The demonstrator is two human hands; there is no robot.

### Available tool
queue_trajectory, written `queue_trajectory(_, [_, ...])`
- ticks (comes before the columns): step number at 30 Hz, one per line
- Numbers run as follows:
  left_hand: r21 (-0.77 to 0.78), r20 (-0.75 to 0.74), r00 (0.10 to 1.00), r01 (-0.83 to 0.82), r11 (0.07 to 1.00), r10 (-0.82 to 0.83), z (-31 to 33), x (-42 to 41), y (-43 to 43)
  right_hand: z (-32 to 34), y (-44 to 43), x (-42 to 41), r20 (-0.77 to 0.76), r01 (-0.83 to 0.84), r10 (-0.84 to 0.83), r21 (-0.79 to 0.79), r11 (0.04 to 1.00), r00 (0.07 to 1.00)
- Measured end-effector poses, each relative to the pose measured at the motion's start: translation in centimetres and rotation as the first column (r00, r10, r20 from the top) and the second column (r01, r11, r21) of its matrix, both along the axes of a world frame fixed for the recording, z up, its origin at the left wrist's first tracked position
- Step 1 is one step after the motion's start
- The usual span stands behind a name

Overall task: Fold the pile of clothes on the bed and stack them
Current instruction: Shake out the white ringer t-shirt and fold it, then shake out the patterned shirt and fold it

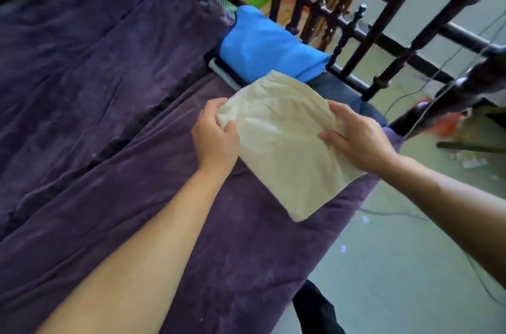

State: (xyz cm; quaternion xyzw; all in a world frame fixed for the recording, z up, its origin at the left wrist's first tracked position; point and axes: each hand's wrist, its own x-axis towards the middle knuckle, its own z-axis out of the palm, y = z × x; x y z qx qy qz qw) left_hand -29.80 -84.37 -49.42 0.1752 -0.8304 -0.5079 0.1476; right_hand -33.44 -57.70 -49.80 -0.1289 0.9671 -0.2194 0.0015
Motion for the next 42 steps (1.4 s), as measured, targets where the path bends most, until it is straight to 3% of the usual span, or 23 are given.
queue_trajectory(6, [0.022, 0.006, 1.000, 0.012, 1.000, -0.012, -0.2, -10.5, 9.4, 0.8, 9.4, -11.2, 0.052, 0.085, -0.089, 0.068, 0.994, 0.995])
queue_trajectory(11, [-0.211, 0.371, 0.928, 0.112, 0.971, -0.026, -6.6, -15.4, 14.2, -3.2, 13.6, -16.2, 0.208, -0.012, -0.081, 0.410, 0.912, 0.975])
queue_trajectory(13, [-0.461, 0.327, 0.943, 0.213, 0.861, -0.058, -8.6, -15.7, 15.7, -5.3, 13.7, -15.8, 0.100, -0.096, 0.060, 0.415, 0.905, 0.993])
queue_trajectory(15, [-0.612, 0.331, 0.927, 0.355, 0.707, -0.178, -10.6, -16.0, 17.0, -7.4, 13.1, -15.1, 0.072, -0.170, 0.154, 0.379, 0.909, 0.985])
queue_trajectory(17, [-0.636, 0.471, 0.854, 0.503, 0.586, -0.222, -12.7, -16.3, 17.6, -9.9, 12.5, -14.1, 0.189, -0.220, 0.157, 0.381, 0.898, 0.969])
queue_trajectory(21, [-0.647, 0.565, 0.802, 0.577, 0.499, -0.194, -17.0, -16.0, 17.3, -15.2, 12.3, -12.0, 0.240, -0.200, 0.108, 0.403, 0.893, 0.965])
queue_trajectory(27, [-0.573, 0.650, 0.733, 0.645, 0.506, -0.201, -16.2, -15.4, 17.8, -16.6, 12.4, -12.1, 0.265, -0.216, 0.108, 0.424, 0.879, 0.958])
queue_trajectory(31, [-0.463, 0.682, 0.693, 0.656, 0.596, -0.233, -11.5, -11.0, 17.4, -13.2, 10.7, -11.1, 0.279, -0.195, 0.051, 0.520, 0.831, 0.959])
queue_trajectory(34, [-0.436, 0.675, 0.709, 0.607, 0.665, -0.205, -8.4, -4.6, 15.9, -10.4, 7.9, -7.3, 0.238, -0.232, 0.121, 0.523, 0.820, 0.964])
queue_trajectory(42, [-0.344, 0.755, 0.655, 0.427, 0.836, -0.024, -3.7, 18.9, 6.1, -5.3, -2.5, 11.0, 0.302, -0.464, 0.381, 0.283, 0.840, 0.874])
